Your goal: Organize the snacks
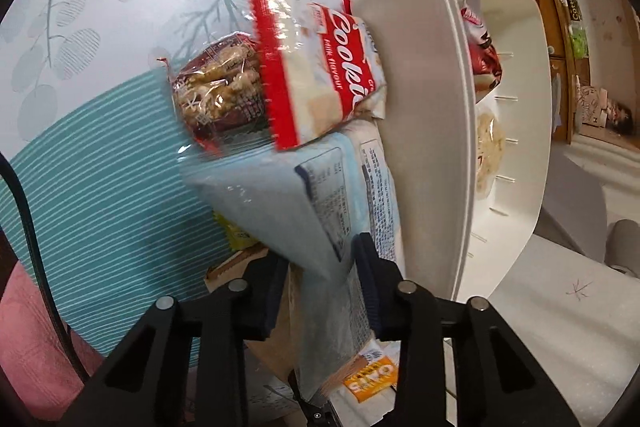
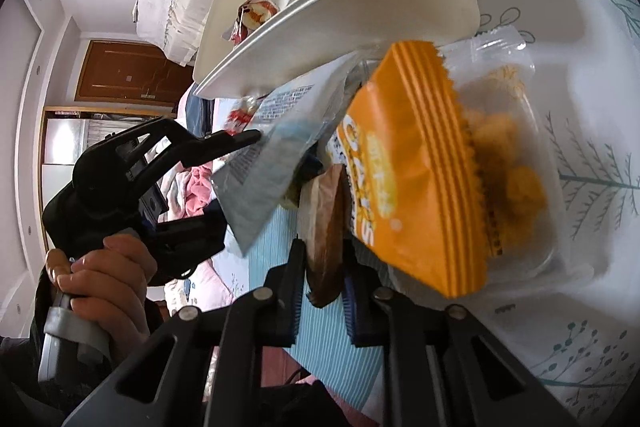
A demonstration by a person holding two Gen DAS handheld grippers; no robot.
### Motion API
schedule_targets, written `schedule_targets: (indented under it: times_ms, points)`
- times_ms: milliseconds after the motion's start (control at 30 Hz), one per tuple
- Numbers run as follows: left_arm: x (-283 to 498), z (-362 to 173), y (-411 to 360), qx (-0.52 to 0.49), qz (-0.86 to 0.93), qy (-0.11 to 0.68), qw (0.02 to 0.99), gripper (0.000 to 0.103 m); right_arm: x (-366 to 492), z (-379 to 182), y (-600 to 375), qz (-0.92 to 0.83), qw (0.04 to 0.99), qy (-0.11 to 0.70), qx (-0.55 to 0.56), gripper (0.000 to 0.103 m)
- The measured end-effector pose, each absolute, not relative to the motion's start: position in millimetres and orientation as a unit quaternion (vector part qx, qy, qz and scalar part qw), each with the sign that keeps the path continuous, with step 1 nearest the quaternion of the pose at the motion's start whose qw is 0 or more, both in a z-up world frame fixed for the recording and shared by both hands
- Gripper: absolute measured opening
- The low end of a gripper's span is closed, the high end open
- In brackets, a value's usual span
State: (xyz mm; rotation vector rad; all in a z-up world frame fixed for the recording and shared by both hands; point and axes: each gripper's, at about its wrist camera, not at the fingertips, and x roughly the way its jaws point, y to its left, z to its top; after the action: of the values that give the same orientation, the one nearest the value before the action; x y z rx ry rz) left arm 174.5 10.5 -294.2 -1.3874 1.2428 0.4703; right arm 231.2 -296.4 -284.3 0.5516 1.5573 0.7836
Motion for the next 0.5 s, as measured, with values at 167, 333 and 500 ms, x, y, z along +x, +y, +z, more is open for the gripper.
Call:
schedule_targets:
  times_ms: [167,333,500]
  points:
    - [160.3,-283.8,17.4,-0.595,0.187,0.525,0.579,0.024,226.9,-275.1,-297.5,0.348,0.611,0.671,0.233,0.014]
    - [147.7,-265.6,25.7,-0.589,0.177,0.524,0.589,0.022,221.1,-262.3,-301.5,0.354,0.618,0.665,0.226,0.014]
    - [135.0,-242.8,36.1,-0.570,0.173,0.529,0.604,0.021,220.0,-242.6,-303.6,0.361,0.638,0.646,0.212,0.013]
